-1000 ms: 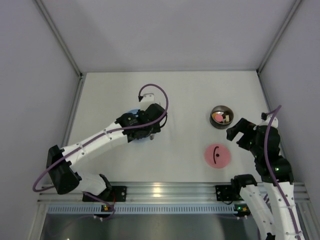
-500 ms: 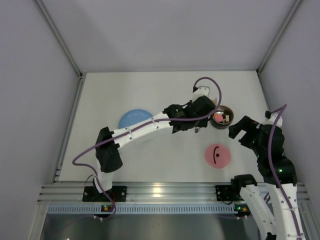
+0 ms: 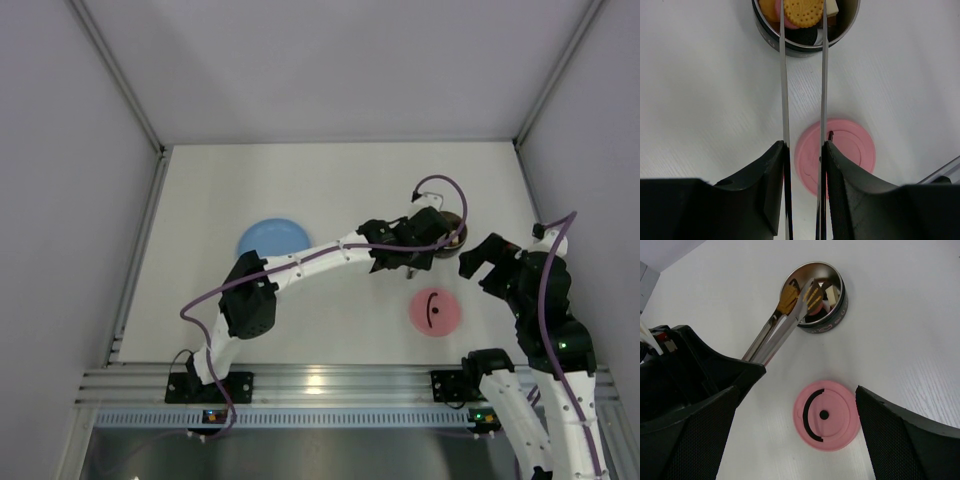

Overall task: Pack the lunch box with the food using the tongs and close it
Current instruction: Place the fake food in the packing box.

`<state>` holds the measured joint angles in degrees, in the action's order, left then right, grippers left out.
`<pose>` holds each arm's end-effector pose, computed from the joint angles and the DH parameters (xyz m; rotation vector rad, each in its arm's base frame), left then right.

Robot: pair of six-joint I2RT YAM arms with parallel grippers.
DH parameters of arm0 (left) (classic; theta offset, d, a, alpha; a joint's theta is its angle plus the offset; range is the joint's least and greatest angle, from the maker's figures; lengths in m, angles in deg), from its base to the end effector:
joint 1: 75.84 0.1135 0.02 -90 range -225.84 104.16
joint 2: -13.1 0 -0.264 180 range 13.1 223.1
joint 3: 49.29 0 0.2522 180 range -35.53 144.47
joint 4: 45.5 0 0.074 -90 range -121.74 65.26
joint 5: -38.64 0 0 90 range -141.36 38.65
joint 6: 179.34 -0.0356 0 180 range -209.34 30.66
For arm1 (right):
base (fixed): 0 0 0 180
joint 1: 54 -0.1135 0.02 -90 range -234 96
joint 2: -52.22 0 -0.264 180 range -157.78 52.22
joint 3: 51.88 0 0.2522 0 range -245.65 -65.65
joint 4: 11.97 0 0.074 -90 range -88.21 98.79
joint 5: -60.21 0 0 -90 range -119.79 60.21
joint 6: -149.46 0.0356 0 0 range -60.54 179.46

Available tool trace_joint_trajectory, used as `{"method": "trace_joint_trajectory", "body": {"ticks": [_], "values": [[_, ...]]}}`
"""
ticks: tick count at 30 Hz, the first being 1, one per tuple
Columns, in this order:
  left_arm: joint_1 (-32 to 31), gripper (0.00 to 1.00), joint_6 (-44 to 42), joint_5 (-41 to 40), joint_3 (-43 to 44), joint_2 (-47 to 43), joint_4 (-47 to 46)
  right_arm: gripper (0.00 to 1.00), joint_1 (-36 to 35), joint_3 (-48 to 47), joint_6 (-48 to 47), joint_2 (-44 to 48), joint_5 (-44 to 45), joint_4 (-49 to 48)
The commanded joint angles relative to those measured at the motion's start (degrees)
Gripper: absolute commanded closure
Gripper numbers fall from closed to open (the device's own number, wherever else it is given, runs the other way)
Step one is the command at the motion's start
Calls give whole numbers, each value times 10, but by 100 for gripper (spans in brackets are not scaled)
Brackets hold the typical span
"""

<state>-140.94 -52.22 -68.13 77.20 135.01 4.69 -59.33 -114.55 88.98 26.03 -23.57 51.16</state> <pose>0.2142 -0.4370 0.2805 0.4373 2.3485 -0.5366 0.0837 0.0039 0.3309 0.4949 1.9829 0.2715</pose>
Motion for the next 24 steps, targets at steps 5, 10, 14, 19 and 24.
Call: {"method": "trace_joint_trajectory", "body": {"ticks": [5, 10, 14, 19, 24], "values": [[1, 56, -18, 8, 32, -16, -50, 1, 8, -20, -9, 7, 5, 4], [1, 52, -22, 5, 31, -22, -50, 1, 8, -22, -10, 7, 5, 4], [1, 52, -28, 1, 31, -28, -50, 0, 8, -21, -9, 8, 5, 4], [1, 51, -34, -6, 30, -38, -50, 1, 8, -22, -9, 7, 5, 5], [1, 51, -42, -26, 27, -58, -47, 0, 8, -25, -9, 6, 5, 6]]}}
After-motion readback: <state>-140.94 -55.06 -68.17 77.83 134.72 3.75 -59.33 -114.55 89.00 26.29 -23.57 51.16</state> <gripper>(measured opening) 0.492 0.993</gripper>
